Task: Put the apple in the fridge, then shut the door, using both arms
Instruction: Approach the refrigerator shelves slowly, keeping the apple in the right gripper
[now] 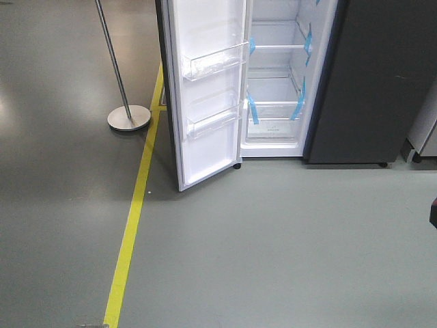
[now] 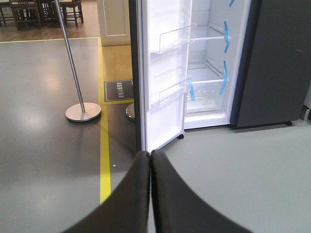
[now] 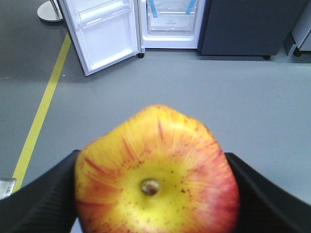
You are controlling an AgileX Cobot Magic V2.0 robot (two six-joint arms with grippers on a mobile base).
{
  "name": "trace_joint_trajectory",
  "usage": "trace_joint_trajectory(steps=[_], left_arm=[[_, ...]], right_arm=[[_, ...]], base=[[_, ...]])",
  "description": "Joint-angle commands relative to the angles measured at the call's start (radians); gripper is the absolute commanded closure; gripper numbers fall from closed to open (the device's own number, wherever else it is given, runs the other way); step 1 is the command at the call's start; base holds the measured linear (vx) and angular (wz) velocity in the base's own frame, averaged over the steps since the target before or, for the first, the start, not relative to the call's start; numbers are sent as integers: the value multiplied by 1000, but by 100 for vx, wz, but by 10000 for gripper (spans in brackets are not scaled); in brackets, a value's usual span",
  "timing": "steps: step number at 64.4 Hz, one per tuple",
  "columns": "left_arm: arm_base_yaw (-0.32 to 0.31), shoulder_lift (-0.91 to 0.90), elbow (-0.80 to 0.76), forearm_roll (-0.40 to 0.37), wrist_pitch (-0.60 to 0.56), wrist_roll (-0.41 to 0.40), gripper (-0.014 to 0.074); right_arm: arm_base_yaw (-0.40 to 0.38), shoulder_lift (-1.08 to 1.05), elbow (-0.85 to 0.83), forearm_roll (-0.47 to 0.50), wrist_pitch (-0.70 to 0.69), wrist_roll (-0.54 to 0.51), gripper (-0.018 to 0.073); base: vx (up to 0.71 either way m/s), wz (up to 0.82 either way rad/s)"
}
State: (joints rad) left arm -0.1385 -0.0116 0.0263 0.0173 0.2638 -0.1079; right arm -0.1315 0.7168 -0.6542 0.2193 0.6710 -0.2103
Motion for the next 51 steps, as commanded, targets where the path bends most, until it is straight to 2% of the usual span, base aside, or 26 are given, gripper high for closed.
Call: trace_joint_trajectory(steps=[1,51], left_arm=[[-3,-12,20,-1,-71,-3,602],[-3,-12,20,-1,-71,-3,602]], right_arm=[[-4,-3,-28,7,-68,-2,372],[-4,-3,-28,7,-69,-2,372]], base=[[8,-1],[8,1]])
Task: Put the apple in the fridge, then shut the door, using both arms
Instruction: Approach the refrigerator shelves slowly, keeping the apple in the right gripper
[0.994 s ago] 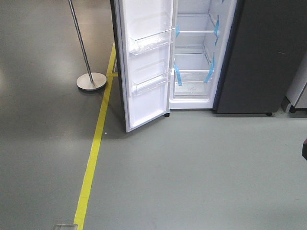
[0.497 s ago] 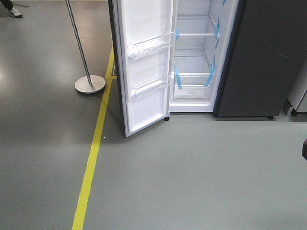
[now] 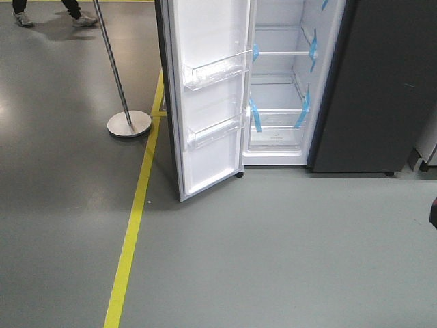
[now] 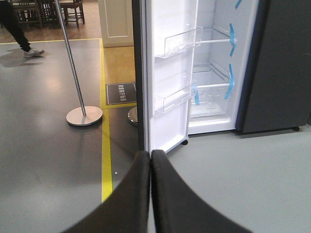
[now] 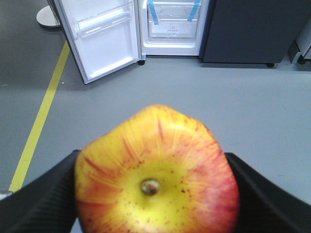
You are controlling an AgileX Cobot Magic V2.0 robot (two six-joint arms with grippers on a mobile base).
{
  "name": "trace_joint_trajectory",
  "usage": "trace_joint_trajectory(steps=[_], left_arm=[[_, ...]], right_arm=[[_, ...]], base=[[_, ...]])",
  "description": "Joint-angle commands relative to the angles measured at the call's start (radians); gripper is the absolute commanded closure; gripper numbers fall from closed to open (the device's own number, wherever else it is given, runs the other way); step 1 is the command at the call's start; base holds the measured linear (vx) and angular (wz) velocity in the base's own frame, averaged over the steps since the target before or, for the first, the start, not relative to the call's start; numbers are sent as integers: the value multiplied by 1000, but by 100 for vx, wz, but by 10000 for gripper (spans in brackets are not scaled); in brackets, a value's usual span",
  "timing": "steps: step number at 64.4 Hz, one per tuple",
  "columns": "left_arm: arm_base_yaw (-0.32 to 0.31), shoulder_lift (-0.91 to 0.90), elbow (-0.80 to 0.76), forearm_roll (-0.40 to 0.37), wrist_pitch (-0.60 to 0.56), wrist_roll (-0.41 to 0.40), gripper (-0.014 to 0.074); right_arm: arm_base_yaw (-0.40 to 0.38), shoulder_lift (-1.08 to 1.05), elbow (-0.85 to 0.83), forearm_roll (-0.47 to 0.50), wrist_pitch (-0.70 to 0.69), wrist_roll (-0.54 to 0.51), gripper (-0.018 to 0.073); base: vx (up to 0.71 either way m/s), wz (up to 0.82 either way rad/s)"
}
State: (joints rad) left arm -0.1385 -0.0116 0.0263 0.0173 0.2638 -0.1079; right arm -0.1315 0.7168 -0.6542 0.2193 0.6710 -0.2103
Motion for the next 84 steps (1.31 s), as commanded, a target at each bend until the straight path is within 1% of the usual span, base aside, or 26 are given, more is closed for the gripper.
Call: trace_joint_trajectory(steps=[1,84], left_arm=[[-3,-12,20,-1,-71,-3,602],[-3,-12,20,-1,-71,-3,602]], right_arm=[[-4,-3,-28,7,-69,-2,372],[-4,-3,-28,7,-69,-2,372]], base=[[8,0],[7,0]])
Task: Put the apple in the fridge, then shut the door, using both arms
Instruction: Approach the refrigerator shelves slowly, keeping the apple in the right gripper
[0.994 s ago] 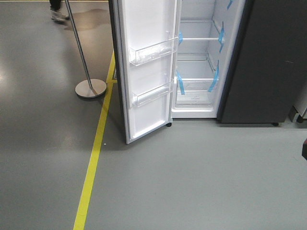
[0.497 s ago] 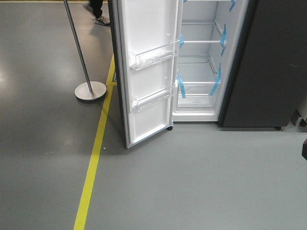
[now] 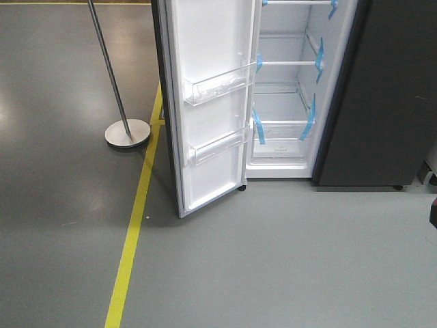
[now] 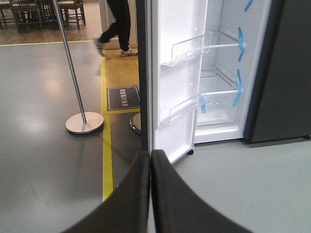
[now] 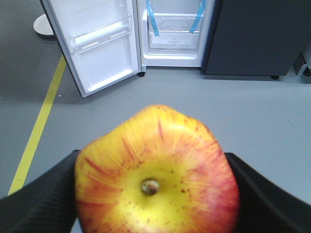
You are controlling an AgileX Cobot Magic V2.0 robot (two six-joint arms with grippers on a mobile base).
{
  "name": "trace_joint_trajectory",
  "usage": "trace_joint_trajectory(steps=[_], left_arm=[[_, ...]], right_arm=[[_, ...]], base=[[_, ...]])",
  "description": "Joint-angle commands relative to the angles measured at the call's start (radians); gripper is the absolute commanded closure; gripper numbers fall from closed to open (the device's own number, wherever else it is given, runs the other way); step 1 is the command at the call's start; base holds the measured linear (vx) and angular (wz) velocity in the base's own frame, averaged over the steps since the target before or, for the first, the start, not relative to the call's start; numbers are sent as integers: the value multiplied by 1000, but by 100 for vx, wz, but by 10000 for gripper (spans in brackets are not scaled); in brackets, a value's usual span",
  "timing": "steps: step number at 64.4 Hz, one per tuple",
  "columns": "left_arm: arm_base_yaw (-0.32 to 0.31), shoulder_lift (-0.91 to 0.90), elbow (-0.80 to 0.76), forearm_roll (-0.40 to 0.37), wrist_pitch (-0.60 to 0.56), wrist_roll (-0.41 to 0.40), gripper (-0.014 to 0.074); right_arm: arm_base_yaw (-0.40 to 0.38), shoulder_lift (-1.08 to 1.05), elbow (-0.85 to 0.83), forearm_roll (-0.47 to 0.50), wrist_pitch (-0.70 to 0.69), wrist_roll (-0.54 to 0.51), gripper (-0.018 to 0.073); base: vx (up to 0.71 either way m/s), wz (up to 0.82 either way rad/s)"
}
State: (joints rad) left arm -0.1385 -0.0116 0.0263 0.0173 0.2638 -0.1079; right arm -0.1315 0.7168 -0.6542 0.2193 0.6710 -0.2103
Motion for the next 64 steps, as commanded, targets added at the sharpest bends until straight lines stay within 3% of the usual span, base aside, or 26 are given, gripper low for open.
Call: trace_joint_trajectory(steps=[1,64], left_arm=[[-3,-12,20,-1,-71,-3,602],[-3,-12,20,-1,-71,-3,602]], right_arm=[[-4,-3,-28,7,-69,-2,372],[-4,-3,-28,7,-69,-2,372]], base=[[7,0],[7,1]])
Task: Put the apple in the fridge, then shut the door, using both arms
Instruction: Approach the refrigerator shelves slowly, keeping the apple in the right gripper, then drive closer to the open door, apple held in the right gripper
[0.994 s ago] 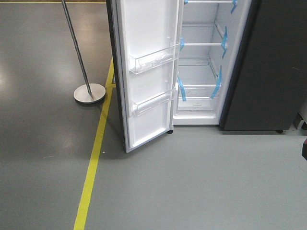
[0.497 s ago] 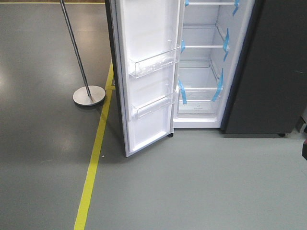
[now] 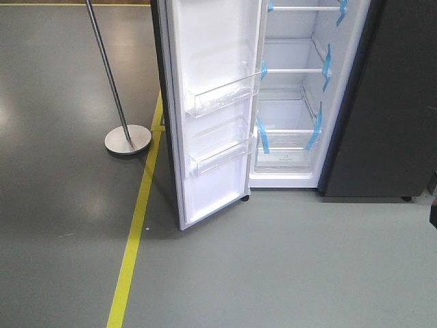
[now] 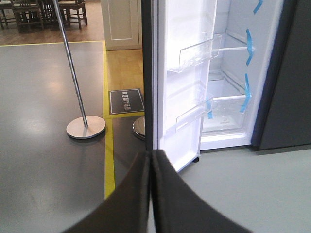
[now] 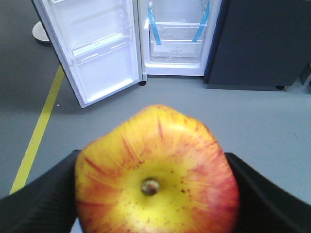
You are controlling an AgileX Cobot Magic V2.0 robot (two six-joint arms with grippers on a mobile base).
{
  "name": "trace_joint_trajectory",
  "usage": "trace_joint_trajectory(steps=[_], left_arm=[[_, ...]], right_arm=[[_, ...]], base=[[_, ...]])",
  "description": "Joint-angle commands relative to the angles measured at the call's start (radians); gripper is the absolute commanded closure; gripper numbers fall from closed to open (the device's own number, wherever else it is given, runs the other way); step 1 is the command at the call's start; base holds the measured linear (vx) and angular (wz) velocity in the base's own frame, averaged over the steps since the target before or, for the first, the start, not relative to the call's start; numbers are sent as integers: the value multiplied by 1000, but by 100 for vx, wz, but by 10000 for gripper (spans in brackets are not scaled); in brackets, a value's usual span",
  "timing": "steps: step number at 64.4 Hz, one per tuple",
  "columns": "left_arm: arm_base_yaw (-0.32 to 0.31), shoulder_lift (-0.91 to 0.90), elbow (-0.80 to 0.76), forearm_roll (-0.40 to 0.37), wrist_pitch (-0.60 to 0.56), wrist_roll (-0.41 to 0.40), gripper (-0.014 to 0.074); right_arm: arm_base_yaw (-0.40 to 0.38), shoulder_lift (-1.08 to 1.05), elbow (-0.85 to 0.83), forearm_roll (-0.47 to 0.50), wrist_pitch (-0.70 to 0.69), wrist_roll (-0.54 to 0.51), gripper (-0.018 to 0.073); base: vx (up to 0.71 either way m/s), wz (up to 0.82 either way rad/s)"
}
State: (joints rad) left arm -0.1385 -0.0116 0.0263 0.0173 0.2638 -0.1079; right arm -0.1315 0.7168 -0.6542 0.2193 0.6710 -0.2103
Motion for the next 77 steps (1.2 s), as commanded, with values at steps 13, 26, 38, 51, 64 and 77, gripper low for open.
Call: trace_joint_trajectory(steps=[13,26,38,51,64,77], left_arm=[[-3,-12,20,-1,-71,-3,602],[-3,-12,20,-1,-71,-3,602],[-3,-12,20,-1,-71,-3,602],[-3,-12,20,-1,-71,-3,602],[-3,-12,20,-1,-71,-3,602],[-3,-12,20,-1,-71,-3,602]], right_arm=[[-4,-3,-28,7,-69,-2,372],[-4,-3,-28,7,-69,-2,372],[-4,-3,-28,7,-69,-2,372],[-4,-3,-28,7,-69,-2,372],[-4,-3,-28,7,-69,-2,372],[-4,-3,-28,7,-69,-2,372]], base=[[6,1],[6,-1],[5,0],[5,0],[6,0],[6,-1]])
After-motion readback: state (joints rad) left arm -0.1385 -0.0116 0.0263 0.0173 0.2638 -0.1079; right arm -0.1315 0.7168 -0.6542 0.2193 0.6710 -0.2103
